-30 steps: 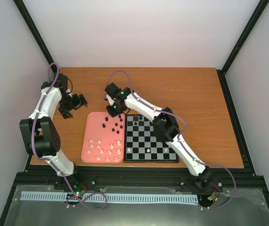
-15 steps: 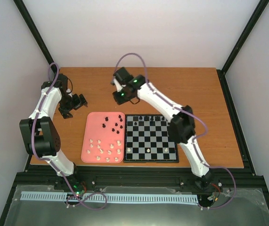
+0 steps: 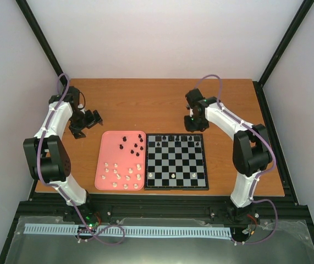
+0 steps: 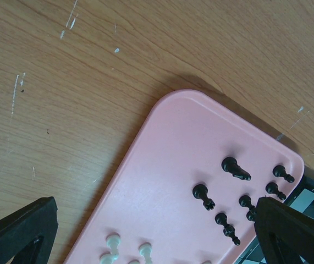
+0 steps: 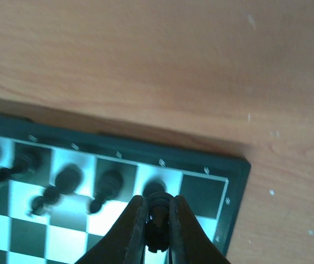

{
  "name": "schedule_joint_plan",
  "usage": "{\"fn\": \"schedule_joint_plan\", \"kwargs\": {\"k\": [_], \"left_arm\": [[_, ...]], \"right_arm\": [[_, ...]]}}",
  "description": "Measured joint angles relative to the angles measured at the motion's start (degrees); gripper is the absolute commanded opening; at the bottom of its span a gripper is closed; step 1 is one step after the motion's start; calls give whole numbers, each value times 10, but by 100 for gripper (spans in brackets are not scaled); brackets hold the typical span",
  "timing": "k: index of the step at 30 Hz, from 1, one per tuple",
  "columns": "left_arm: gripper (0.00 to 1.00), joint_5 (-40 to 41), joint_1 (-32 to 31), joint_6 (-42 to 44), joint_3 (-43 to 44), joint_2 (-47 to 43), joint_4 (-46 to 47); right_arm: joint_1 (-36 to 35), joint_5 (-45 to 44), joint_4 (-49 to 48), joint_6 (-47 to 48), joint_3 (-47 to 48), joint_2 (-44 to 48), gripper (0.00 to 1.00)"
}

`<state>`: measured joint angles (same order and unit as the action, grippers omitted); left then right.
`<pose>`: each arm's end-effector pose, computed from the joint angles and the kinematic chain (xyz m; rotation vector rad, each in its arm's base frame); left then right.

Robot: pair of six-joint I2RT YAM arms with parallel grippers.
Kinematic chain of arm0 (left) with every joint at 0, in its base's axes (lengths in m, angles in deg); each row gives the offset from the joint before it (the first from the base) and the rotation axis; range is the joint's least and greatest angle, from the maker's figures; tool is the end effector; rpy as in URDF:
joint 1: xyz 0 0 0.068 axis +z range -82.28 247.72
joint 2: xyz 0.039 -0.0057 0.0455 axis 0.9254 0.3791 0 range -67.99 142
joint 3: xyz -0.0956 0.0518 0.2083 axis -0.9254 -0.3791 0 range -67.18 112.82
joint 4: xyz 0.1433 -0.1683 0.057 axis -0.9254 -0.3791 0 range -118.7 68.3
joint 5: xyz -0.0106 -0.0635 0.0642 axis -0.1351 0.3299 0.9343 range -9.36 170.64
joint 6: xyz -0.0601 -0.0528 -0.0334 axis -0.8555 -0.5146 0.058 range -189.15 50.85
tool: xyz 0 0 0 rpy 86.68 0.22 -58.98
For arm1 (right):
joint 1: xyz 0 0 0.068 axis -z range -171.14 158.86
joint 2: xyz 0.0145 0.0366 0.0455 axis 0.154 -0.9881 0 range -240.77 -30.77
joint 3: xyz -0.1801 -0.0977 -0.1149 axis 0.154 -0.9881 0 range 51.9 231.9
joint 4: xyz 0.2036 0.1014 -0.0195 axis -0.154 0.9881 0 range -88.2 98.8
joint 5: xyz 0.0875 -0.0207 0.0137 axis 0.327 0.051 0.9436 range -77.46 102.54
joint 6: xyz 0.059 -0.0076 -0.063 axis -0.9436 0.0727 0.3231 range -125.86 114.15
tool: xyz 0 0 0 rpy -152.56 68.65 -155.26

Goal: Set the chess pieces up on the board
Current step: Place the chess piece on the chessboard.

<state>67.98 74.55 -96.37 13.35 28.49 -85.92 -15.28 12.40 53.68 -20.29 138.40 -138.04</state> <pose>0.2884 0.0176 0.1902 -0.8481 2.8671 -0.3722 0.3180 0.1424 0.1661 -0.2407 2.8414 0.1405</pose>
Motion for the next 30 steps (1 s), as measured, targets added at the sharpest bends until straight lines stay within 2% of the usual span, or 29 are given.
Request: {"fn": "schedule_joint_plan", "kwargs": {"k": [4, 8, 30], "left_arm": [[100, 0, -1, 0, 0, 0, 0], [100, 0, -2, 0, 0, 0, 0], [100, 4, -2, 0, 0, 0, 0]], "right_arm": [[12, -5, -14, -5, -73, 25, 8], [15, -5, -30, -9, -103, 36, 8], [36, -7, -85, -12, -137, 30, 8]]}}
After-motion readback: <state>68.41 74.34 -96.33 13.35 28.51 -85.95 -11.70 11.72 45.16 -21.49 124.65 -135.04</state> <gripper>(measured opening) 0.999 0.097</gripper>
